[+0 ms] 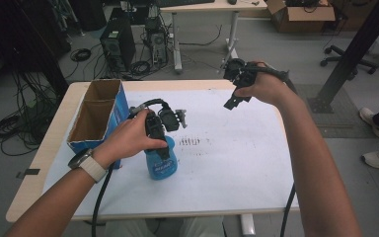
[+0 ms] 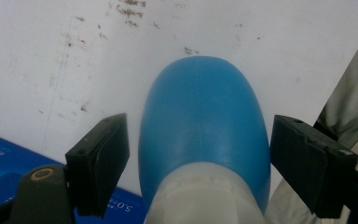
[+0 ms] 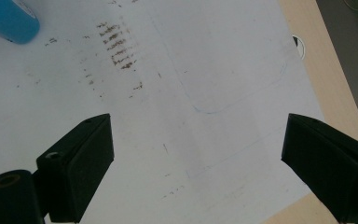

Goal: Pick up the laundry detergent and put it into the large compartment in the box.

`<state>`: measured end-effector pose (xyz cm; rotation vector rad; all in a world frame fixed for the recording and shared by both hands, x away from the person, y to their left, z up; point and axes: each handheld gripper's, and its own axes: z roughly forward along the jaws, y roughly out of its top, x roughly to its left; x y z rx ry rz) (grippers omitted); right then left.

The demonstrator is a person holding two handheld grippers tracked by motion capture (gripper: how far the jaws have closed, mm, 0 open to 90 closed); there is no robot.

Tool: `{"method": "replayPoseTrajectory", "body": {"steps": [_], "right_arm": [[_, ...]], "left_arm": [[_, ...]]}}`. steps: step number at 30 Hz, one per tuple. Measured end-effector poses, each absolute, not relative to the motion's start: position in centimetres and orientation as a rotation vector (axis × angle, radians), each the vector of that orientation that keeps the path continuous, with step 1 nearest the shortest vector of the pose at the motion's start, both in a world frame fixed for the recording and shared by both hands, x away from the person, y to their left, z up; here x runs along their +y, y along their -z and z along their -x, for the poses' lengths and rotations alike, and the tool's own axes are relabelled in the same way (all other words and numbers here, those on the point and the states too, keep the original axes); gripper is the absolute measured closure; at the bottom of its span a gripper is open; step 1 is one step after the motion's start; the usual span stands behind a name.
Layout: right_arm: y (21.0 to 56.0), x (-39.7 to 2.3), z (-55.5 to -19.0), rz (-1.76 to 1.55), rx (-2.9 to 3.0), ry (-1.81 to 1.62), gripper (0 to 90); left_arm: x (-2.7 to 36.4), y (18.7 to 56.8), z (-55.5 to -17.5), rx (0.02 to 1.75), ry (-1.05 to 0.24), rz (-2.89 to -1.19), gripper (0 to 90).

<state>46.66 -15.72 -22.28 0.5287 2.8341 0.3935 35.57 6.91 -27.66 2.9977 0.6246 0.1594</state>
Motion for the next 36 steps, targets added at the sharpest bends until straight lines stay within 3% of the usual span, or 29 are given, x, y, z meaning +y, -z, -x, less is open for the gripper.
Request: {"method": "replayPoseTrajectory", "body": {"steps": [20, 28, 36], "right_arm": [[22.25, -15.69, -46.63, -0.529, 2.834, -0.388, 9.2], [22.28, -15.63, -46.60, -0.526, 2.835, -0.387, 9.2], [22.24, -15.70, -46.54, -0.524, 2.834, -0.396, 9.2]], "left_arm": [[7.04, 27.74, -35.75, 0.638, -0.124, -2.994, 28.3], [7.15, 27.71, -35.82, 0.636, -0.123, -2.993, 36.8], [7.16, 27.72, -35.82, 0.639, -0.127, -2.988, 37.3]]}}
